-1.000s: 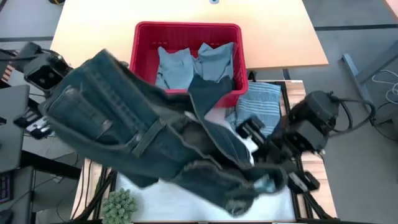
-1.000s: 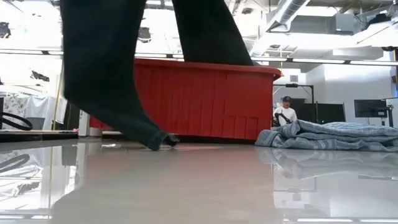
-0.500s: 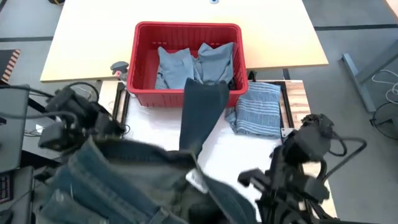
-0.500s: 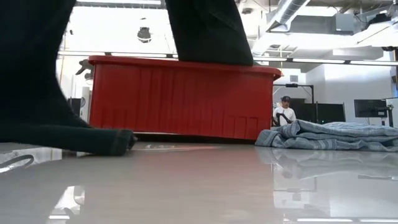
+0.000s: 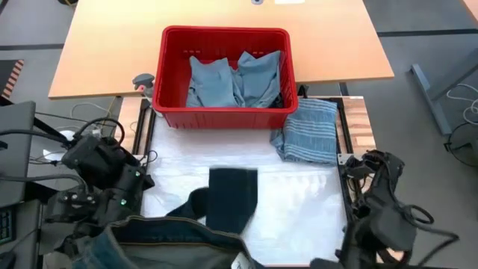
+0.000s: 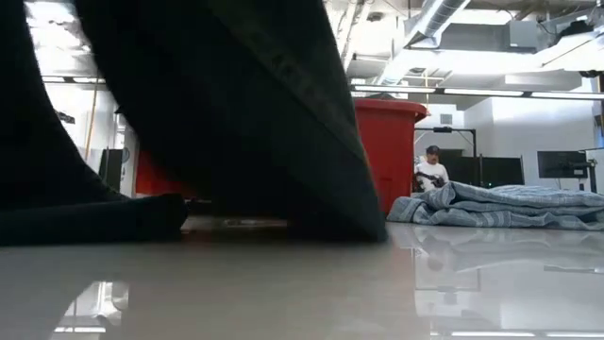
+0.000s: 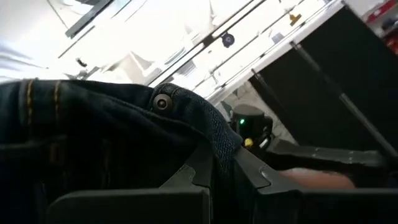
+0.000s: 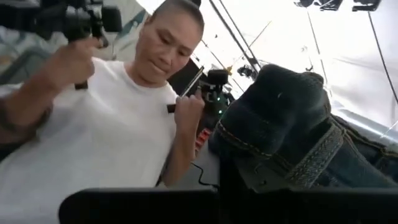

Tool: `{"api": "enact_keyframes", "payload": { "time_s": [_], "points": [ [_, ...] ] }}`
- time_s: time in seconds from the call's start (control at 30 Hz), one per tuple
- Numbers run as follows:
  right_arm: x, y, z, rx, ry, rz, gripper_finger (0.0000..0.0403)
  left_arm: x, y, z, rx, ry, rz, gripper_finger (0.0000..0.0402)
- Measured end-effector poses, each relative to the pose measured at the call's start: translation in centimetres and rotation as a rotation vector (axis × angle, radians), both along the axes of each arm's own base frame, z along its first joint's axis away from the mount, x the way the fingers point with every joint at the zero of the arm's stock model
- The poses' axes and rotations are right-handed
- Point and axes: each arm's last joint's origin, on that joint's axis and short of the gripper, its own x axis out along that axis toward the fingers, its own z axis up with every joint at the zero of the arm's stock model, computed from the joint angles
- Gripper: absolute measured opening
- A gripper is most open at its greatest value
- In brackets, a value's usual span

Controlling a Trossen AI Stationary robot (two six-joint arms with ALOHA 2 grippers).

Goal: Fold Laundry from Bin
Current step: Fold the black pants

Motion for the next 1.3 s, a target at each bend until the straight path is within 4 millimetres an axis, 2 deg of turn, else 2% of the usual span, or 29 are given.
{"api": "enact_keyframes", "payload": {
  "time_s": [0.1, 0.2, 0.27, 0.37, 0.47, 0.53, 0.6, 0.7, 0.8, 0.97, 1.13, 1.23, 1.3],
  "points": [
    [-0.5, 0.9, -0.2, -0.006, -0.024, -0.094, 0.0027, 0.5, -0.2, -0.3, -0.002, 0.02, 0.087, 0.0007],
    [-0.7, 0.8, 0.2, 0.04, -0.03, -0.399, 0.0027, 0.4, 1.1, 0.1, -0.038, 0.11, 0.311, 0.0007],
    [-0.4, -0.2, 0.9, 0.139, 0.006, -0.638, 0.0027, 0.2, 3.0, 0.5, -0.079, 0.21, 0.538, 0.0007],
    [0.4, -3.9, 2.4, 0.328, 0.138, -1.056, 0.0027, -0.6, 6.7, 1.0, -0.174, 0.393, 0.988, 0.0007],
    [1.4, -8.4, 3.2, 0.516, 0.31, -1.462, 0.0027, -1.4, 10.1, 0.6, -0.266, 0.577, 1.466, 0.0007],
    [2.2, -11.4, 3.4, 0.62, 0.407, -1.688, 0.0027, -2.0, 12.0, 0.0, -0.313, 0.691, 1.716, 0.0007],
    [3.1, -13.8, 3.3, 0.673, 0.452, -1.86, 0.0027, -2.4, 13.6, -0.8, -0.352, 0.785, 1.9, 0.0007],
    [4.7, -16.2, 3.1, 0.681, 0.43, -1.96, 0.0027, -2.6, 15.3, -2.4, -0.334, 0.879, 2.136, 0.0007],
    [6.0, -18.1, 2.7, 0.629, 0.41, -2.056, 0.0027, -2.7, 16.7, -4.1, -0.275, 0.962, 2.285, 0.0007],
    [8.0, -22.1, 1.6, 0.543, 0.385, -2.232, 0.0027, -2.5, 18.5, -6.8, -0.236, 1.123, 2.416, 0.0007],
    [9.6, -27.1, -1.9, 0.486, 0.371, -2.409, 0.0027, -1.8, 19.8, -8.5, -0.233, 1.204, 2.502, 0.0007],
    [9.3, -30.2, -4.1, 0.444, 0.404, -2.473, 0.0027, -1.6, 20.2, -8.8, -0.212, 1.196, 2.548, 0.0007],
    [8.8, -32.3, -5.4, 0.476, 0.489, -2.455, 0.0027, -1.6, 20.2, -8.8, -0.218, 1.193, 2.556, 0.0007]
  ]
}}
